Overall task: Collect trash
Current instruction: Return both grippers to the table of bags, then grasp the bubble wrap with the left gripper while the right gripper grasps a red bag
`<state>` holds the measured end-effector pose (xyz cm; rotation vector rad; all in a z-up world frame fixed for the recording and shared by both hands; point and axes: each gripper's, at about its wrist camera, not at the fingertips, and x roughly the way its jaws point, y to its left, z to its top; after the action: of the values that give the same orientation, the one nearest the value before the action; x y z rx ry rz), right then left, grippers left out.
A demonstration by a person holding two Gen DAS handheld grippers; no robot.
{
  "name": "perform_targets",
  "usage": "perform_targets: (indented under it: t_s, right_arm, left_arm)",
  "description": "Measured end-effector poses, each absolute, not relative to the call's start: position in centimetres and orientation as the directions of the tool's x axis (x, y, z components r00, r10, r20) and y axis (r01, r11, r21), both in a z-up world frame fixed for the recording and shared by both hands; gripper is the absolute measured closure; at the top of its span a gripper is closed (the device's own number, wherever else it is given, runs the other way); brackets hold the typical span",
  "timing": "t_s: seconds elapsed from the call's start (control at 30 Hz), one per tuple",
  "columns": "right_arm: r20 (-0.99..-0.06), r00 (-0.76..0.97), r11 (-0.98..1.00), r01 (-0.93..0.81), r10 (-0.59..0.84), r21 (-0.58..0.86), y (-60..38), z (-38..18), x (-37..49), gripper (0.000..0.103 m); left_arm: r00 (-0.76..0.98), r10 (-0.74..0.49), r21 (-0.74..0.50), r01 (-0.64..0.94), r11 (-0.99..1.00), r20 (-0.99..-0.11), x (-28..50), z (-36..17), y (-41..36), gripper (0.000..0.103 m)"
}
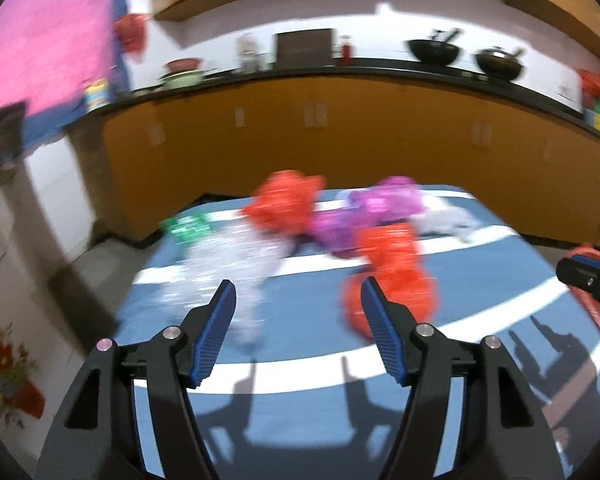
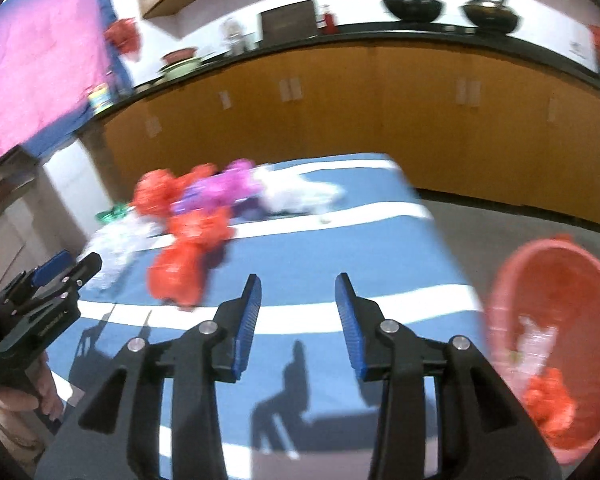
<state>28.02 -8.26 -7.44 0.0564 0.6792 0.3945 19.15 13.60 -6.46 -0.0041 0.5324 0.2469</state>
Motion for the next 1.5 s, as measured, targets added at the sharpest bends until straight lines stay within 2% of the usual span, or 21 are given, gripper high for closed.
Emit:
perform_targets:
  t_s: [0.1, 0.2, 0.4, 0.63, 0.67, 0.73, 0.83, 0.93, 1.13, 1.23, 1.3, 1.33, 1.4, 1.5]
  right_arm:
    - [-0.611, 0.680, 0.909, -0.371, 0.406, 0.192, -4.2, -8.1, 28.6, 0.063]
    - [-0.622, 0.660, 0.902, -0.376, 0.422, 0.214, -1.1, -8.6, 29.6, 0.054]
    - [-0.640, 0.652, 0.908, -0.365, 0.408, 0.206, 2.9, -9.3, 31.2, 0.043]
    - [-0.686, 0.632, 0.924, -0.341, 0.361, 0.171, 5.1, -10.9, 32.8, 0.043]
    - [-0.695, 0.625, 0.926, -0.337, 0.356, 0.170, 5.1, -11.2, 33.1, 0.044]
    - [-0.708, 0.610, 0.926, -0.334, 0.355, 0.176, 5.1, -11.8, 33.4, 0.069]
    - [-0.712, 0.612, 0.928, -0.337, 0.344, 0.158, 5.1, -12.3, 33.3, 0.084]
    - [-0.704, 0.626, 0.928, -0.349, 0.336, 0.132, 4.5, -12.3, 32.5, 0.088]
    - [-0.702, 0.624, 0.928, -0.342, 0.343, 0.149, 2.2, -12.2, 31.3, 0.089]
    - [-0.703, 0.622, 0.929, -0.337, 0.344, 0.156, 1.3, -12.1, 30.9, 0.089]
    - [-0.703, 0.623, 0.929, -0.335, 0.343, 0.156, 0.9, -12.0, 30.6, 0.089]
    - [-0.703, 0.624, 0.929, -0.335, 0.342, 0.155, 0.8, -12.0, 30.5, 0.089]
    - [-0.703, 0.625, 0.930, -0.334, 0.340, 0.153, 0.5, -11.9, 30.3, 0.089]
    - [-0.702, 0.626, 0.931, -0.330, 0.339, 0.155, 0.2, -11.7, 29.8, 0.089]
  left_arm:
    - [0.818, 0.287, 0.062, -0.296, 0.953, -0.498, 18.5, -6.8, 16.6, 0.034]
    - [0.810, 0.313, 0.055, -0.330, 0.942, -0.496, 18.5, -6.9, 18.8, 0.032]
    - [0.815, 0.324, 0.024, -0.358, 0.934, -0.480, 18.7, -6.8, 21.7, 0.023]
    - [0.817, 0.292, 0.004, -0.334, 0.942, -0.498, 20.6, -7.0, 22.9, 0.021]
    - [0.816, 0.287, 0.007, -0.328, 0.945, -0.502, 20.9, -7.1, 23.0, 0.021]
    - [0.811, 0.280, 0.019, -0.316, 0.949, -0.513, 21.6, -7.3, 22.9, 0.021]
    - [0.807, 0.274, 0.037, -0.300, 0.953, -0.524, 22.5, -7.6, 22.7, 0.021]
    - [0.798, 0.265, 0.044, -0.288, 0.957, -0.541, 23.2, -8.0, 22.6, 0.021]
    - [0.757, 0.222, 0.025, -0.262, 0.965, -0.615, 24.8, -9.2, 22.9, 0.021]
    - [0.739, 0.187, -0.004, -0.248, 0.969, -0.647, 25.3, -9.6, 23.0, 0.035]
    - [0.733, 0.170, -0.016, -0.240, 0.971, -0.658, 25.5, -9.7, 22.9, 0.050]
    - [0.726, 0.159, -0.021, -0.232, 0.973, -0.669, 25.7, -9.9, 22.8, 0.054]
    - [0.716, 0.141, -0.027, -0.217, 0.976, -0.684, 25.7, -10.1, 22.6, 0.070]
    - [0.711, 0.118, -0.035, -0.197, 0.980, -0.694, 25.3, -10.2, 22.3, 0.082]
